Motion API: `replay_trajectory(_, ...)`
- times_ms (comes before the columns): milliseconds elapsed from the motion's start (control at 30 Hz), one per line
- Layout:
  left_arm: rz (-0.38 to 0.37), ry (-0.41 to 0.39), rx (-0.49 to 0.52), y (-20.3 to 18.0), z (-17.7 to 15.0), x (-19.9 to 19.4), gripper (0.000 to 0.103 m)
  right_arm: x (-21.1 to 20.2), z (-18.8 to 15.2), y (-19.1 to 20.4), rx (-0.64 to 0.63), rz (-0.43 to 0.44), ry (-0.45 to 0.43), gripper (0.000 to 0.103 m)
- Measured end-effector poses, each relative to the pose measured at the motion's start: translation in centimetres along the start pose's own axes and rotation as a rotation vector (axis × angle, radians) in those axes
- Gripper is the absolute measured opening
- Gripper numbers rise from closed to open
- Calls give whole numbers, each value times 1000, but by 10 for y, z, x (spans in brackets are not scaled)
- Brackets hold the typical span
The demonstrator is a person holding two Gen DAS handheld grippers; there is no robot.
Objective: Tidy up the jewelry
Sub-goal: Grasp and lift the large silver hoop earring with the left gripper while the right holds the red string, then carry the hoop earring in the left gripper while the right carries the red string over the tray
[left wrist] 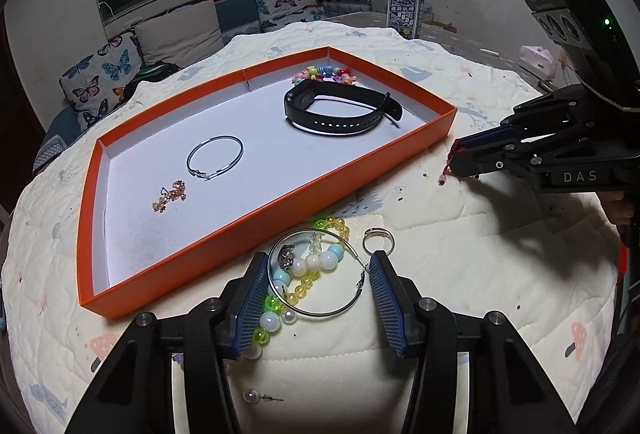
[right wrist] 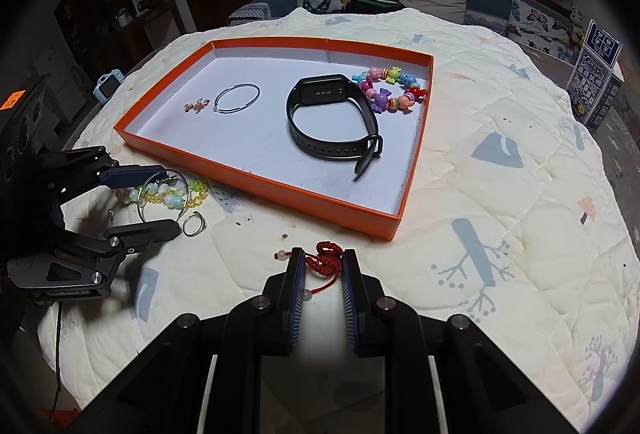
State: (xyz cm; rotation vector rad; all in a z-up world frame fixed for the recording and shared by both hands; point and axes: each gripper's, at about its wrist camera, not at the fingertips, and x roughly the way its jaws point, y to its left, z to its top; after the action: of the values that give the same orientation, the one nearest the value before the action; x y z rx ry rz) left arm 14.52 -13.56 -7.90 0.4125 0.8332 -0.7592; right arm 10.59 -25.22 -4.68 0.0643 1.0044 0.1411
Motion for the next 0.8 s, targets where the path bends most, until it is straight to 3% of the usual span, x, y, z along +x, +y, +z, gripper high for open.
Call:
replay_trajectory(433, 23, -90, -70, 10, 4, -42, 54, -14, 3, 7, -16, 3, -25, 21)
replay_trajectory(800, 90, -184, -184, 45, 29, -79, 54, -35, 28, 12, -46, -8, -92, 21)
